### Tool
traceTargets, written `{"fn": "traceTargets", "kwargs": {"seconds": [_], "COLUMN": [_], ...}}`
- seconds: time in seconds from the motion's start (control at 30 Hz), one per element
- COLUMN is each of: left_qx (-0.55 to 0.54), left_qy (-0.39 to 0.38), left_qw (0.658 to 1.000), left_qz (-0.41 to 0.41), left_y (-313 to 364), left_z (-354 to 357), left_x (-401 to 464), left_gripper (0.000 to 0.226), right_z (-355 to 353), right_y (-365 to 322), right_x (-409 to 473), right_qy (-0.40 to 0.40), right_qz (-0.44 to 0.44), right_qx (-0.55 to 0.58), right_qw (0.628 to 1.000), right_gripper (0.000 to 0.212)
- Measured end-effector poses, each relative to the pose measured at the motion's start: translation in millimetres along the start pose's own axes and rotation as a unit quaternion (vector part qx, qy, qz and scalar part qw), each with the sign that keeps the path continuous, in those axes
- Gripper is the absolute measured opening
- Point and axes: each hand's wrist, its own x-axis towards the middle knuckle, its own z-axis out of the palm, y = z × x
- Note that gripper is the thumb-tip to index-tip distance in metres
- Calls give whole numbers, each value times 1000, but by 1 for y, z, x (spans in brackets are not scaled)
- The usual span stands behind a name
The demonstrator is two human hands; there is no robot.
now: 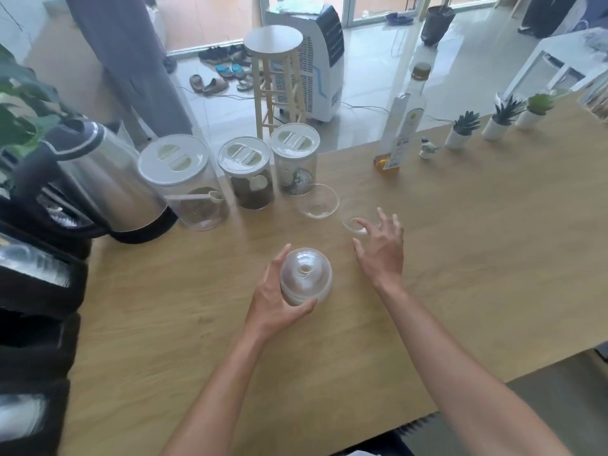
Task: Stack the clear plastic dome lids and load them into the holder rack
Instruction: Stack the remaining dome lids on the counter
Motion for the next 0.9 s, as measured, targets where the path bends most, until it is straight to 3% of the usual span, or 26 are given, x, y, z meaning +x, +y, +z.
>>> {"fn": "traceTargets", "kwargs": {"seconds": [0.2, 0.43, 0.5, 0.6, 0.7, 0.77, 0.83, 0.9], "left_qx": [7, -1, -2, 4, 6, 2, 4, 12], "left_qy": [20, 112, 141, 153, 151, 156, 166, 169], "left_qw": [998, 991, 989, 988, 987, 985, 982, 981], "left_qz": [-61, -70, -51, -3, 52, 77, 90, 91], "left_y": [12, 39, 51, 72, 87, 93, 93, 88], "left_z": [4, -5, -9, -16, -18, -17, -16, -13], "left_x": [-5, -16, -13, -7, 0, 4, 7, 8], "left_gripper": [127, 118, 114, 107, 102, 101, 98, 96], "right_z": [2, -43, -63, -93, -107, -107, -103, -99], "right_y": [22, 2, -15, -42, -59, -62, -62, -60], "right_x": [16, -15, -23, -31, -35, -36, -37, -38], "right_qy": [25, 49, 22, -98, -199, -241, -268, -265], "right_qz": [-41, -98, -113, -63, -2, 19, 41, 59], "right_qx": [27, 193, 263, 388, 546, 591, 616, 607], "right_qw": [998, 975, 958, 914, 814, 769, 740, 747], "right_gripper": [14, 10, 11, 12, 11, 17, 22, 28]}}
